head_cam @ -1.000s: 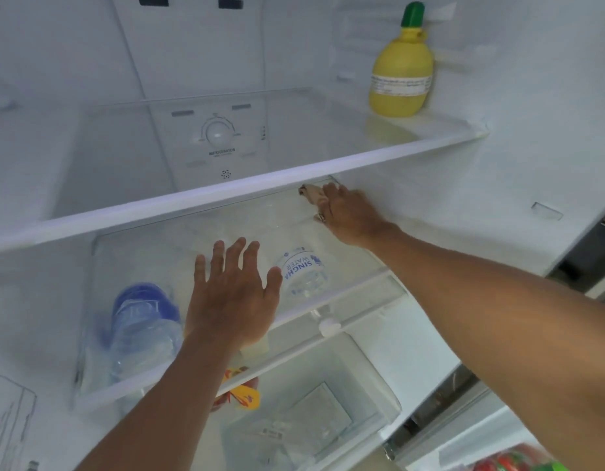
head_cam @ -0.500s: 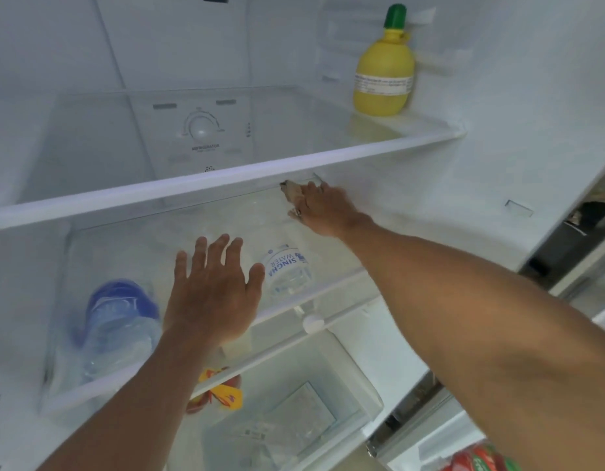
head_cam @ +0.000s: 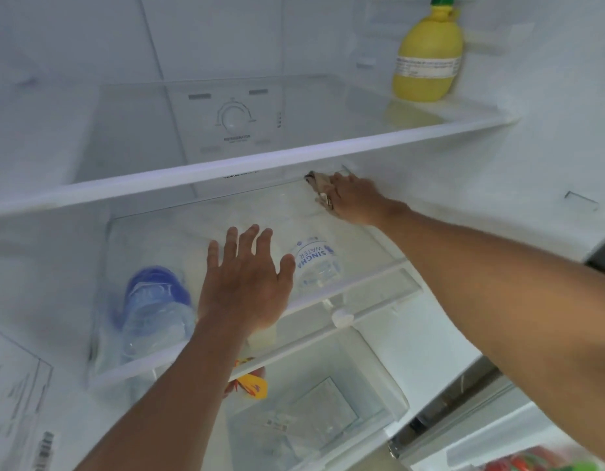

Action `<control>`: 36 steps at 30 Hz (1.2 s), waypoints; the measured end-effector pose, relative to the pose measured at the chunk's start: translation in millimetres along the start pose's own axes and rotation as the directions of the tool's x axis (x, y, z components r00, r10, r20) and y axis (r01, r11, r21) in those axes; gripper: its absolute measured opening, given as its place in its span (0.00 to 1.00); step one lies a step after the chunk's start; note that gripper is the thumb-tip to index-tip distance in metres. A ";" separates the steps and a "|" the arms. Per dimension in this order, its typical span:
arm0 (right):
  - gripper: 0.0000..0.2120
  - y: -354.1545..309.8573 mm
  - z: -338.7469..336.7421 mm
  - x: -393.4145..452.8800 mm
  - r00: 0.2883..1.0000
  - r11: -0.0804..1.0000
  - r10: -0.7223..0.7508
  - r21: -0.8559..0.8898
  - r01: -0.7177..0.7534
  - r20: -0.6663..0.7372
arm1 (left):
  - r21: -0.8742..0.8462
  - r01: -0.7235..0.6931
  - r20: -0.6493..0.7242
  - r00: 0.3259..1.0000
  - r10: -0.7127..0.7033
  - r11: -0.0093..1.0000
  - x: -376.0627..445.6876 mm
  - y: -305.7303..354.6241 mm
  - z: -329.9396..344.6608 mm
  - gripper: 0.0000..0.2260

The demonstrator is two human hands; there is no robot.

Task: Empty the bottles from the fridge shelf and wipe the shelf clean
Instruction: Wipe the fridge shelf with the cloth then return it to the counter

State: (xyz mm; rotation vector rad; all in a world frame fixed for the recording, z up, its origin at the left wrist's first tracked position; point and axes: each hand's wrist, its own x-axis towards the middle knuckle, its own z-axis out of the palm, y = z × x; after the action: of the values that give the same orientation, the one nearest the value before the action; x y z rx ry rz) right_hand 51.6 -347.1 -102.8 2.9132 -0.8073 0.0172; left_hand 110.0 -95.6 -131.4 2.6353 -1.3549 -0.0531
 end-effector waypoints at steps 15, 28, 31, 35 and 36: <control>0.23 -29.9 -27.9 -127.2 0.989 0.990 -0.143 0.001 0.143 0.029 | 0.035 -0.004 0.002 1.000 0.004 0.999 0.2 0.6 -1.9 0.28; 0.39 23.6 16.3 32.7 0.972 0.960 -0.209 -0.167 0.226 0.112 | 0.066 -0.015 0.019 1.000 0.013 0.998 2.6 -4.5 3.5 0.28; 0.40 24.2 12.9 27.9 0.970 0.960 -0.197 -0.171 0.221 0.144 | 0.025 -0.003 -0.007 1.000 0.003 1.000 1.6 -2.9 2.4 0.28; 0.50 14.1 2.8 -15.8 0.984 0.981 -0.165 -0.095 0.171 0.075 | -0.009 0.007 -0.021 1.000 -0.007 1.000 2.8 -5.4 2.4 0.29; 0.49 14.7 2.6 -30.2 0.991 0.991 -0.118 -0.056 0.122 0.058 | -0.006 0.005 -0.026 1.000 -0.005 1.000 3.0 -5.0 3.1 0.29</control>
State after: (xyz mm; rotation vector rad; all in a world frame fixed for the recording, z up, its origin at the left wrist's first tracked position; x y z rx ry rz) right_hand 18.0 -344.4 -105.0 2.9113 -0.6272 -0.0954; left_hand 115.4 -95.6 -135.1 2.6252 -1.3378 -0.0240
